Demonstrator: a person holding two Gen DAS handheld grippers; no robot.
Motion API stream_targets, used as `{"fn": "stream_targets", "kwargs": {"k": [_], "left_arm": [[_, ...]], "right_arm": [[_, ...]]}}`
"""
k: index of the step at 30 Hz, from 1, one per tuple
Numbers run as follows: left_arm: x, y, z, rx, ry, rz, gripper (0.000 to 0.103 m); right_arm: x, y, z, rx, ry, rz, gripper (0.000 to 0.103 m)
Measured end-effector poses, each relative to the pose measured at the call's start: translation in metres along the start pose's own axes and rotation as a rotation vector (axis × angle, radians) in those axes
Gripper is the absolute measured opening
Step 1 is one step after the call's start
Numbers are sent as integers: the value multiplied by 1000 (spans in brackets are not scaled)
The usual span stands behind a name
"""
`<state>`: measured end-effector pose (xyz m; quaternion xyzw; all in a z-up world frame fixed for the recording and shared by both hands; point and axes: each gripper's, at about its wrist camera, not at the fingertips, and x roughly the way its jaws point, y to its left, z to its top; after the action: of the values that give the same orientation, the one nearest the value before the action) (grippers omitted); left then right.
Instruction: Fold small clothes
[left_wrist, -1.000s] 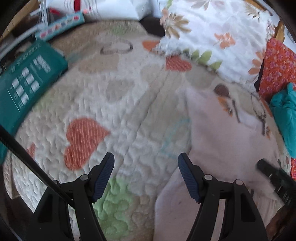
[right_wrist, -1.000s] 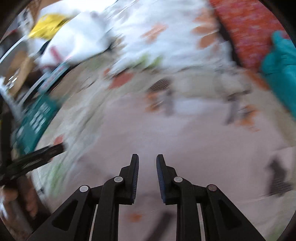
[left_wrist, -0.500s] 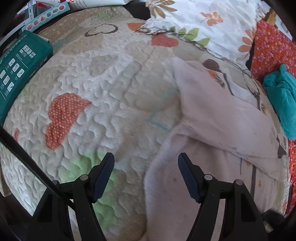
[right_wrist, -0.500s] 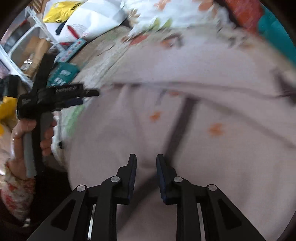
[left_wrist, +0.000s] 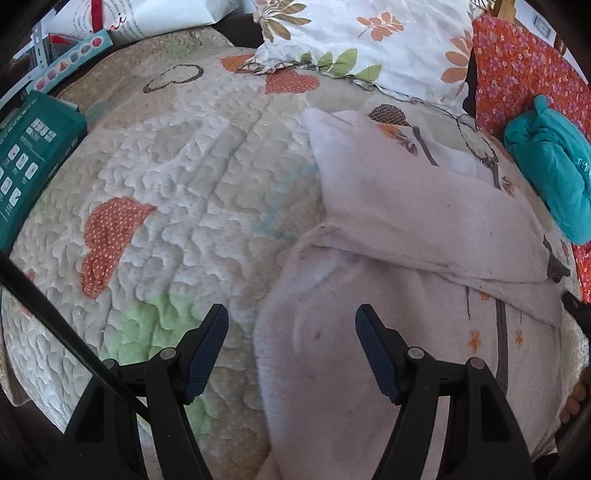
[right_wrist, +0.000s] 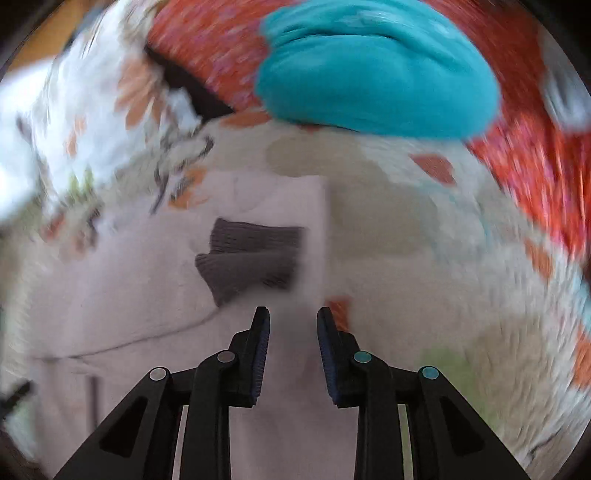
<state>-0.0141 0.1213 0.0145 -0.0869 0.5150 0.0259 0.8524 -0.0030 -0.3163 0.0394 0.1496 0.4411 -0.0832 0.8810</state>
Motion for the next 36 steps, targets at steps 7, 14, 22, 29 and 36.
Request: {"fn": "stream_targets", "kwargs": {"k": [7,14,22,29,36], "left_arm": [[-3,23,-18,-96,54,-178,70],[-16,34,-62,-131,78,-307,40],[-40,29,-136,-108,32,-298,40],[-35,43,-173,-167,107,-385,40],[-33,37,-182,-145,120,-376,45]], "right_arm": [[-44,-59,-61,88,179,196,33],[-48,-59,-133,184,246,418,34],[-49,-52,-167,242,331,585,34],[-56,-44,-185,189,356,607,34],[-61,-30,-207,99,397,581,34]]}}
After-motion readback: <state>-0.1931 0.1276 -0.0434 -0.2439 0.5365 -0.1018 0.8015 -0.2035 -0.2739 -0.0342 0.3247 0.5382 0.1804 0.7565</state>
